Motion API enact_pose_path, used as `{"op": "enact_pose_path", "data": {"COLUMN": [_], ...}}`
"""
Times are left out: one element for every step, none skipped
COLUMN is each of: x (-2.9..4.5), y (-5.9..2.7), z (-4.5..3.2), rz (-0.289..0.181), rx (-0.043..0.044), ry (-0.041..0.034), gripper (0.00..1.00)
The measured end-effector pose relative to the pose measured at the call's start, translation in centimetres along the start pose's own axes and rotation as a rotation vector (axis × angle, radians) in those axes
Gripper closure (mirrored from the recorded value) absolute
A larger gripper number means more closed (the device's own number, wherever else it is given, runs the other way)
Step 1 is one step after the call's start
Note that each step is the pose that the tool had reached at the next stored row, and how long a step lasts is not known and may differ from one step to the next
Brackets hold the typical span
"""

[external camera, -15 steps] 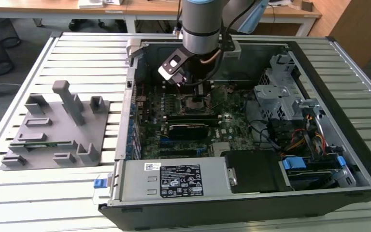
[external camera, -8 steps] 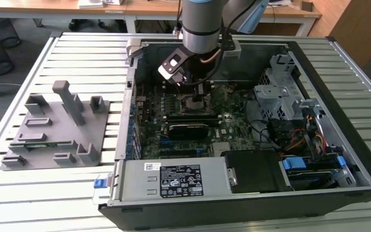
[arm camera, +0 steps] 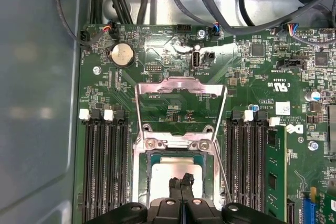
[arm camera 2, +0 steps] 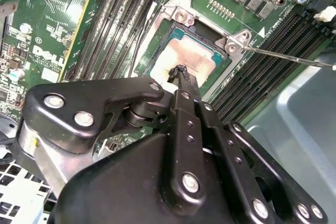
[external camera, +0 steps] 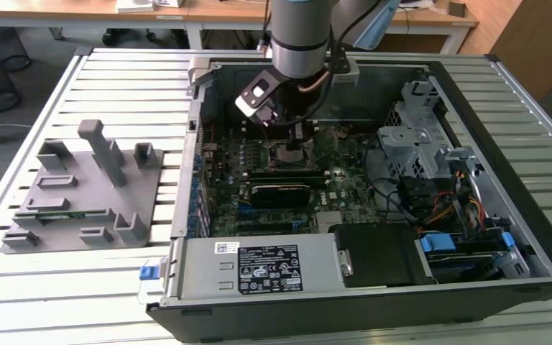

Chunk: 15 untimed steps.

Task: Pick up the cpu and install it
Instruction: 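Close the cpu cover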

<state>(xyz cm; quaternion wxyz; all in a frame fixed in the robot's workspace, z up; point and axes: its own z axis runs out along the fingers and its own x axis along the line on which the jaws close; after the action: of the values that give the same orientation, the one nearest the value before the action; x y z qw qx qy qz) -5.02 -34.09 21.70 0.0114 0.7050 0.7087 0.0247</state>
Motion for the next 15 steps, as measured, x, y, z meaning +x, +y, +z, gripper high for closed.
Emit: {"op": "enact_pose_path", "data": {"x": [0.0,0.0,0.01,0.0,0.0,0.01,0.01,0.01,0.01,0.01,0.01,0.01,0.02,0.02,0.02], "y": [0.0,0.01,0.01,0.01,0.01,0.01,0.02,0.02,0.03,0.04,0.05,0.05,0.05,0.06,0.07], "z": [-0.05,-0.09,-0.13,-0.18,-0.23,-0.29,-0.34,-0.39,-0.45,-0.51,-0.58,-0.64,-0.71,-0.8,-0.91], "rz": [0.0,0.0,0.0,0.0,0.0,0.0,0.0,0.0,0.0,0.0,0.0,0.0,0.0,0.0,0.0], "rx": [0.0,0.0,0.0,0.0001,0.0001,0.0002,0.0002,0.0003,0.0006,0.0013,0.002,0.002,0.0024,0.0037,0.0051], "ry": [0.0,0.0001,0.0001,0.0,0.0,0.0,0.0,0.0,0.0,0.0001,0.0,0.0,0.0001,0.0001,0.0], "gripper": [0.89,0.89,0.89,0.89,0.89,0.89,0.89,0.89,0.89,0.89,0.89,0.89,0.89,0.89,0.89]}}
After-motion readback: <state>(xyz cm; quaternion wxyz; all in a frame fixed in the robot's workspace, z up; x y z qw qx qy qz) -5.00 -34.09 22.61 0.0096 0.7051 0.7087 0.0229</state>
